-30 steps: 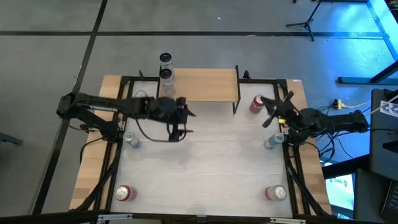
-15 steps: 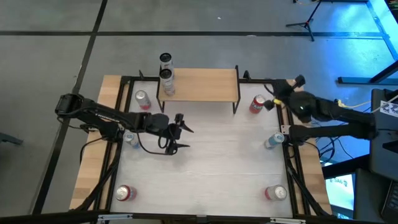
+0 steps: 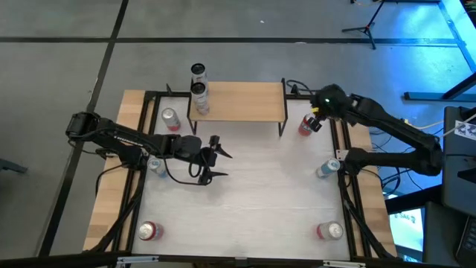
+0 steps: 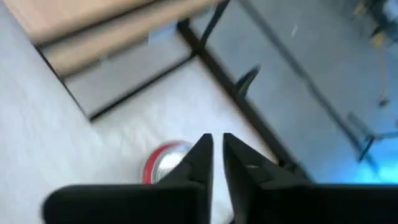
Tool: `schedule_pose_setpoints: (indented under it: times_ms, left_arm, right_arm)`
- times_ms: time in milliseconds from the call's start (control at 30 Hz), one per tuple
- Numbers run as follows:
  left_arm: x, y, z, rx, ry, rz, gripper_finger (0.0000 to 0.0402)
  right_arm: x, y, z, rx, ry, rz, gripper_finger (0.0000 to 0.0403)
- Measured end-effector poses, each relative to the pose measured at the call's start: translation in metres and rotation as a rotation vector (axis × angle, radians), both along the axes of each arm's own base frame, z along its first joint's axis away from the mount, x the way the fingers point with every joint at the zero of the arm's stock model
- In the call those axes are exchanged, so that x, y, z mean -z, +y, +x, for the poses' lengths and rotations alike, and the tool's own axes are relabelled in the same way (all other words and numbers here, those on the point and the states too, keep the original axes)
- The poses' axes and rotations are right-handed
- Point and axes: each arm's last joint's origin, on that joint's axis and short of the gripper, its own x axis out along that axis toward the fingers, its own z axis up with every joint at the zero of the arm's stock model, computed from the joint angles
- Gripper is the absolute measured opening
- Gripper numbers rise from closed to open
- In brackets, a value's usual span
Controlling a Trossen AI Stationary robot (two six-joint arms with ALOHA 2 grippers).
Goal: Place canned beverage on shelf
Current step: Put the right orange soda can on the shelf
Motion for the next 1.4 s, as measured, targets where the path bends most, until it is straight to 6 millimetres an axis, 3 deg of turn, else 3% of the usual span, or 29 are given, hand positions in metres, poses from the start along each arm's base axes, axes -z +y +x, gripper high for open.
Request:
schedule_pose_setpoints:
  times_ms: [133, 367, 567, 800, 1133, 1400]
  left_arm:
    - [0.000, 0.000, 0.000, -0.001, 0.002, 0.000, 0.0300]
    - [0.000, 0.000, 0.000, 0.000, 0.003, 0.000, 0.0300]
    - [0.001, 0.000, 0.000, -0.001, 0.005, 0.000, 0.0300]
    - [0.001, 0.000, 0.000, -0.001, 0.008, -0.001, 0.0300]
    - [0.001, 0.000, 0.000, -0.002, 0.009, -0.002, 0.0300]
    - [0.003, 0.000, -0.001, -0.004, 0.027, -0.006, 0.0300]
  right_arm:
    - [0.017, -0.015, 0.003, 0.027, 0.102, 0.116, 0.0115]
    - [0.041, -0.032, 0.007, 0.039, 0.198, 0.308, 0.0288]
    - [0.046, -0.035, 0.010, 0.024, 0.213, 0.338, 0.0389]
    - [0.043, -0.035, 0.010, -0.012, 0.235, 0.317, 0.0372]
    - [0.012, -0.036, 0.012, -0.010, 0.168, 0.303, 0.0361]
    - [0.023, -0.033, 0.010, 0.004, 0.179, 0.364, 0.0360]
